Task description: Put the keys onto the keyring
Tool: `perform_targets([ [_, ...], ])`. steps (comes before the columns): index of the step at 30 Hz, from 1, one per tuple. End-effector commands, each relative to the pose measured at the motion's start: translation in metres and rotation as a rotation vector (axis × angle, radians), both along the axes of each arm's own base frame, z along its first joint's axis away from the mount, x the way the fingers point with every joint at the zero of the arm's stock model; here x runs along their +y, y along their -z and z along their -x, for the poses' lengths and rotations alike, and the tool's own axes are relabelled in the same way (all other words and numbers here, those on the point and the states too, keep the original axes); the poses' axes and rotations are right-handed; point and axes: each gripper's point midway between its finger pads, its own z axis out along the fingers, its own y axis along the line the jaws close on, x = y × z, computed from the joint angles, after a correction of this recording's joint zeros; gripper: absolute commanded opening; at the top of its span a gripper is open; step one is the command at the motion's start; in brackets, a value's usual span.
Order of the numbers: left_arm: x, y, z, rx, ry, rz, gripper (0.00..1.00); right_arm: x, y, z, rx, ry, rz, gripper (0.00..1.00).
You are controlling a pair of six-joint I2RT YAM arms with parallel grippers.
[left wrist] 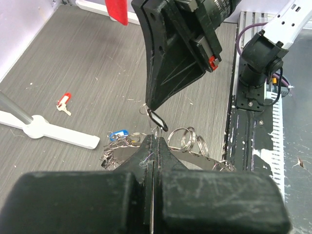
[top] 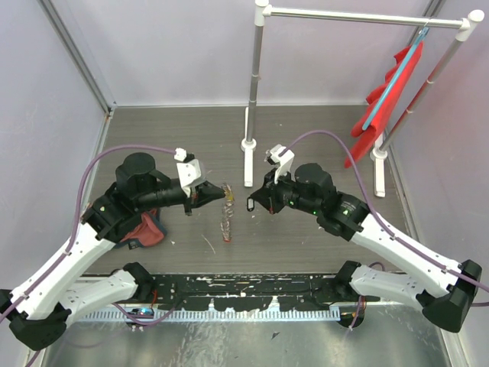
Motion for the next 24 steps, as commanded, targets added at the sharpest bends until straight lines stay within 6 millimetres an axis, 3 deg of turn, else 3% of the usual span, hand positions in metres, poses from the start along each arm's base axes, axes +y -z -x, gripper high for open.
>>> perform_targets([
  [1, 0.000, -0.034, 0.000, -0.049, -0.002, 0.067, 0.00, 0.008, -0.034, 0.010, -0.061, -0.095, -0.056, 0.01],
  [5, -0.002, -0.036, -0.002, -0.032, -0.012, 0.071, 0.00, 0.006, -0.057, 0.024, -0.078, -0.164, -0.055, 0.01],
  [13, -0.002, -0.048, -0.012, -0.037, -0.063, 0.087, 0.00, 0.003, -0.077, 0.043, -0.143, -0.268, -0.083, 0.01],
  [24, -0.005, -0.064, -0.004, -0.120, -0.051, 0.095, 0.00, -0.005, -0.133, 0.067, -0.237, -0.342, -0.181, 0.01],
])
